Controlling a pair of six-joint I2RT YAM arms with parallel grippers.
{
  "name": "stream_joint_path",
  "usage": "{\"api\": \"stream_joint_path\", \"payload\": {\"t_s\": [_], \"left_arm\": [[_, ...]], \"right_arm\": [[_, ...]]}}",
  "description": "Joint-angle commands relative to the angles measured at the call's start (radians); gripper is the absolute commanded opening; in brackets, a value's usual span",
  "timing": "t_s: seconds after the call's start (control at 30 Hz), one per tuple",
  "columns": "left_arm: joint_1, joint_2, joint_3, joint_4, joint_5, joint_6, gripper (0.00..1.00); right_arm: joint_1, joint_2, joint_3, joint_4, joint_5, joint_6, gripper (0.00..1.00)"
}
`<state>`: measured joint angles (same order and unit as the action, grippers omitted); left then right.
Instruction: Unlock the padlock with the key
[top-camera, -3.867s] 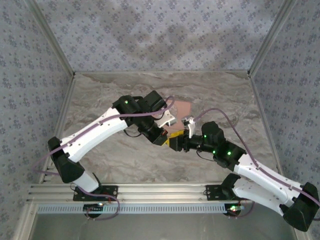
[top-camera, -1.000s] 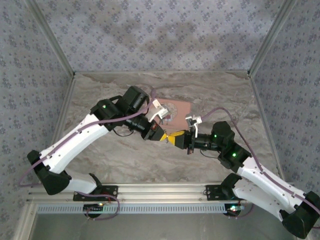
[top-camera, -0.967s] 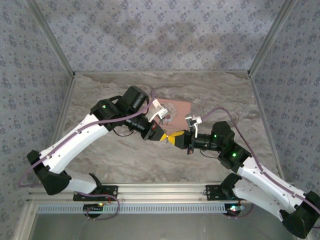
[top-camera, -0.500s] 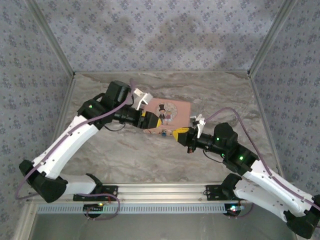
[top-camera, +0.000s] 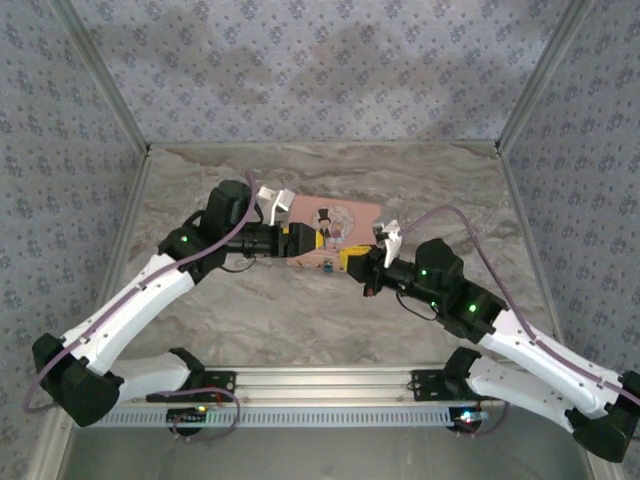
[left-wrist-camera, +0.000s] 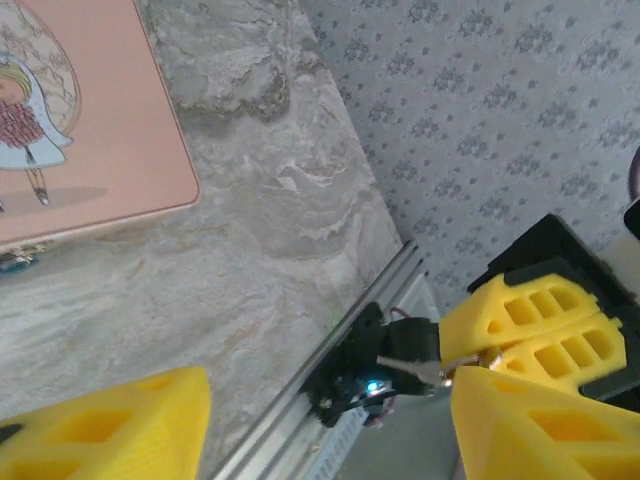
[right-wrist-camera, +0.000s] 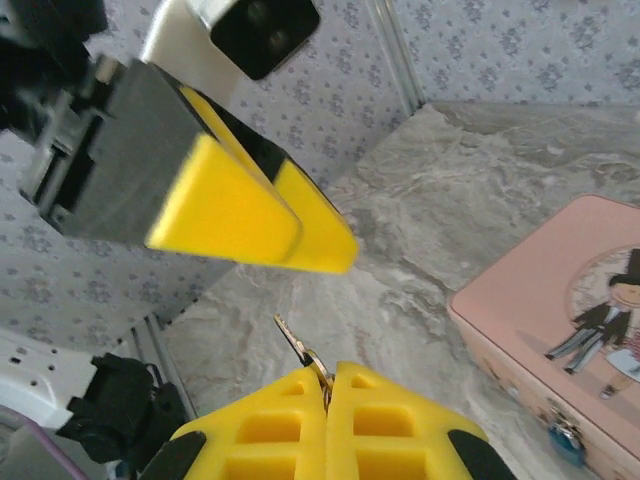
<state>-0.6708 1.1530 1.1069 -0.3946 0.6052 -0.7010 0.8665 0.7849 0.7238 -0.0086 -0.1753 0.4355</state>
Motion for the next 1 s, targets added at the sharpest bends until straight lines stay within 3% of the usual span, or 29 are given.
{"api": "stream_joint_path", "payload": {"t_s": [0.0, 0.17, 0.43, 0.53, 0.67, 0.8, 0.97], "left_arm": [[-0.049, -0.041, -0.019, 0.186, -0.015, -0.022, 0.54], [-0.084, -0.06, -0.033, 0.224, -0.044, 0.01, 0.44], [-0.092, -0.078, -0.056, 0.302, -0.019, 0.011, 0.43], [-0.092, -0.09, -0.069, 0.322, -0.034, 0.005, 0.6], [-0.093, -0.131, -0.105, 0.392, -0.055, -0.008, 0.7], [-0.095, -0.147, -0.118, 0.444, -0.028, -0.012, 0.64], [-0.103, -0.144, -0.122, 0.457, -0.022, -0.008, 0.81]], "right_arm": [[0.002, 0.011, -0.036, 0.158, -0.045, 0.144, 0.0], [-0.003, 0.02, -0.056, 0.212, -0.068, 0.211, 0.0], [-0.014, 0.027, -0.09, 0.302, -0.092, 0.301, 0.0], [-0.02, 0.019, -0.096, 0.309, -0.087, 0.311, 0.0], [-0.034, 0.011, -0.114, 0.324, -0.087, 0.334, 0.0], [-0.039, 0.018, -0.118, 0.331, -0.095, 0.35, 0.0], [-0.044, 0.029, -0.123, 0.345, -0.105, 0.36, 0.0]]}}
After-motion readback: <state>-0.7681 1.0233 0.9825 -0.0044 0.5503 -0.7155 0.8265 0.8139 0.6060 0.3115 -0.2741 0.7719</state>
